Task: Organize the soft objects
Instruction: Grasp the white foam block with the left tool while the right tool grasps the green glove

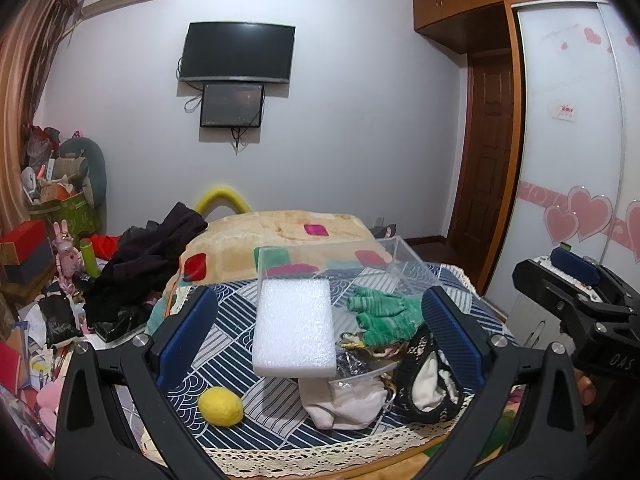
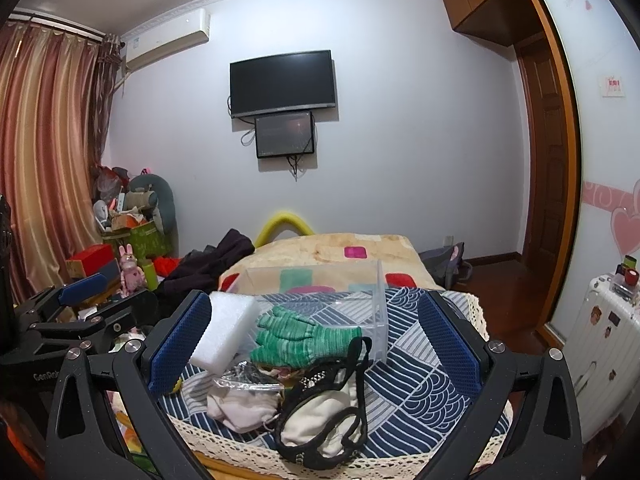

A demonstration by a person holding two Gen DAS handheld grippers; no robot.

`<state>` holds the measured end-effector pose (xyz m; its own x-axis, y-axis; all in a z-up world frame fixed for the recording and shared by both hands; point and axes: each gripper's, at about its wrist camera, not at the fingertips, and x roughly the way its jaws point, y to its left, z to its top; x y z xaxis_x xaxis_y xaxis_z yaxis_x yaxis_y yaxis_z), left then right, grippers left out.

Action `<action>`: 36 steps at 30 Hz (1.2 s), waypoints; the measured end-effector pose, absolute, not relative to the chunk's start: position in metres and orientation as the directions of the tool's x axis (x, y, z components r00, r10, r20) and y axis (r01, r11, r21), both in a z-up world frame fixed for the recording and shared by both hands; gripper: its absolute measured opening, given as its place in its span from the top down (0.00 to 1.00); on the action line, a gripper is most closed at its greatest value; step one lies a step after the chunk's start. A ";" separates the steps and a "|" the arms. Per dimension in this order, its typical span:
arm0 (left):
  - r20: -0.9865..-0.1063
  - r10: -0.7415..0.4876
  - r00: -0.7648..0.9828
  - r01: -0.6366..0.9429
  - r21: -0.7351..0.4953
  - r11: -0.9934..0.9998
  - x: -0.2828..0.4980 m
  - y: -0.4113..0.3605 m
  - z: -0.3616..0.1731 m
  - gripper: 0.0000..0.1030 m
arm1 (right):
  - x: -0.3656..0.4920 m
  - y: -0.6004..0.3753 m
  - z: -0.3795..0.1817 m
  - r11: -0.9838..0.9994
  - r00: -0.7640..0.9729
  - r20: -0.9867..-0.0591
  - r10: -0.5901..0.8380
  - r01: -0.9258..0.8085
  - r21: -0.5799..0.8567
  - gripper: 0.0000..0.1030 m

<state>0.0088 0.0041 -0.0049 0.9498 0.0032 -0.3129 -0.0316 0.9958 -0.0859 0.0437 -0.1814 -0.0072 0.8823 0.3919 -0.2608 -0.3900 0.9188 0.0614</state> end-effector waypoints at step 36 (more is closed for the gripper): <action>-0.597 -0.056 0.800 -0.029 -0.131 0.991 0.116 0.023 -0.099 0.22 | 0.151 -0.146 -0.082 0.891 0.661 -0.628 0.411 -0.438 0.122 0.09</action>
